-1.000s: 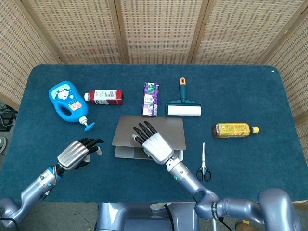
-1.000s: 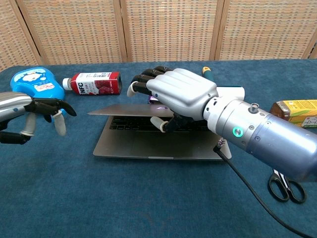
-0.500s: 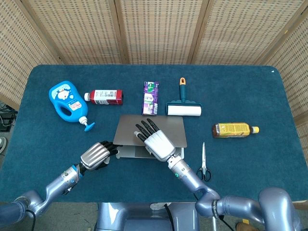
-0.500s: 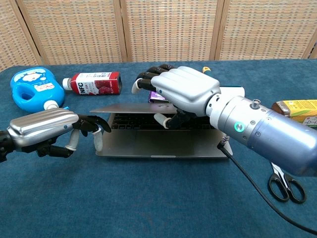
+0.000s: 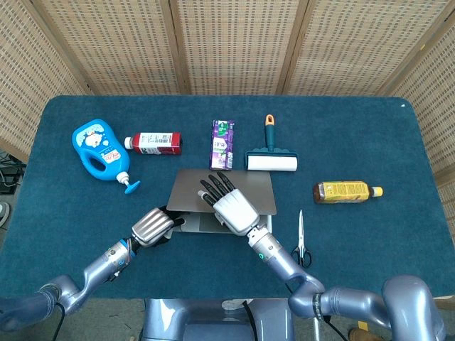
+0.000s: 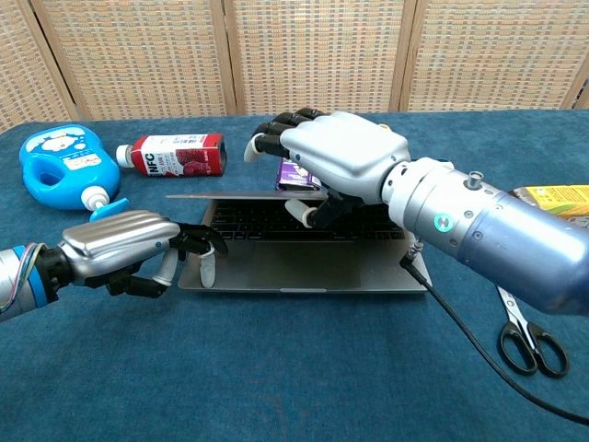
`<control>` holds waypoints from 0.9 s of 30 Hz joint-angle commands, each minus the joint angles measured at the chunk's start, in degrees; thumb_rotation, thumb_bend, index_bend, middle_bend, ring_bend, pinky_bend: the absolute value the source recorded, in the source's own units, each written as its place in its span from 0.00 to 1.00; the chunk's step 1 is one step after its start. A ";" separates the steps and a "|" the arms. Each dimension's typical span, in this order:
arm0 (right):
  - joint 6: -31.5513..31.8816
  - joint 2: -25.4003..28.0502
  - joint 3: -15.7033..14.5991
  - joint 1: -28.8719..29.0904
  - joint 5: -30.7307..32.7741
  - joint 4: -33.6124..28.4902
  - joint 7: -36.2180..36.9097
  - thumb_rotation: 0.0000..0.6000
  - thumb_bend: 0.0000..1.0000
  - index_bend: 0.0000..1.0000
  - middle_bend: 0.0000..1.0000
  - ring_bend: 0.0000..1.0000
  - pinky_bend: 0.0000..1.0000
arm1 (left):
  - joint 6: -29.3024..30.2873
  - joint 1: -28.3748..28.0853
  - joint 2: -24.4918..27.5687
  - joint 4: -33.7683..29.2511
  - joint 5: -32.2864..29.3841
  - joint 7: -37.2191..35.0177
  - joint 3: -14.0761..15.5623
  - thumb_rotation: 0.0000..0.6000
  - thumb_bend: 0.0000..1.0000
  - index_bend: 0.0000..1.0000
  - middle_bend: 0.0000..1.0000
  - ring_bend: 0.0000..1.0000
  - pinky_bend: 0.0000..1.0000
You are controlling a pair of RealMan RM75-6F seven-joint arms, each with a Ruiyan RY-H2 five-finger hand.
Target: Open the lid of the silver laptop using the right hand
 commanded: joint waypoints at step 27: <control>-2.13 1.67 12.97 6.89 14.56 5.00 -6.46 1.00 0.64 0.22 0.17 0.05 0.06 | -1.38 -1.49 -2.70 2.64 -3.09 0.31 1.96 1.00 1.00 0.43 0.23 0.28 0.33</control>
